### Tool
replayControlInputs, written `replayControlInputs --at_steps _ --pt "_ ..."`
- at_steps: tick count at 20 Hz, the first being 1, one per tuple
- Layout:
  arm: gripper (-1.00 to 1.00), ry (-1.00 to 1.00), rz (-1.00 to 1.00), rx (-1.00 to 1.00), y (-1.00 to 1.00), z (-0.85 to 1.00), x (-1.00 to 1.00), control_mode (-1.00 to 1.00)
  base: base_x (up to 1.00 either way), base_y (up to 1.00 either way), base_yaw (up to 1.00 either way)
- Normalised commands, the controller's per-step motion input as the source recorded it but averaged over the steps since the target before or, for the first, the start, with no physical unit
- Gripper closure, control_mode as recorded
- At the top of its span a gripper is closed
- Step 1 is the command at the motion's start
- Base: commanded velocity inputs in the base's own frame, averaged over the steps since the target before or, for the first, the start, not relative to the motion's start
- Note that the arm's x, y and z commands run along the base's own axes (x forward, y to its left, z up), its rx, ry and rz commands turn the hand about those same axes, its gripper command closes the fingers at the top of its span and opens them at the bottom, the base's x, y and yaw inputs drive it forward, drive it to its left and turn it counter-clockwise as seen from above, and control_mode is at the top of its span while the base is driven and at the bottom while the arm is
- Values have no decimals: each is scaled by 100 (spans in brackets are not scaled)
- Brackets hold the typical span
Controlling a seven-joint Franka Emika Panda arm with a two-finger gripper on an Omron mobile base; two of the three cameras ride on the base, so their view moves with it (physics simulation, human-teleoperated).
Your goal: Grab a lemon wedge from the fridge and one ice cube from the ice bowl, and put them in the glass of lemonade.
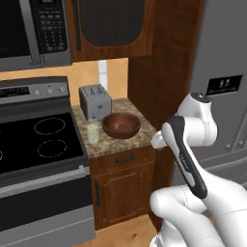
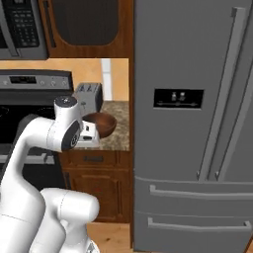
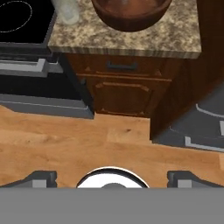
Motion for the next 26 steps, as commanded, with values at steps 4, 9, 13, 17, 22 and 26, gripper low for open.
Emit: replayControlInputs --at_steps 4,9,13,17,22,26 --pt "-100 0 0 0 0 0 0 100 5 -66 -5" --pt "-100 0 0 0 0 0 0 100 42 -80 2" --pt "-100 0 0 0 0 0 0 100 54 -77 2" --pt "-100 0 0 0 0 0 0 100 36 -82 0" --pt "-100 0 0 0 0 0 0 100 6 -76 0" --pt "-100 0 0 0 0 0 0 100 0 -41 -7"
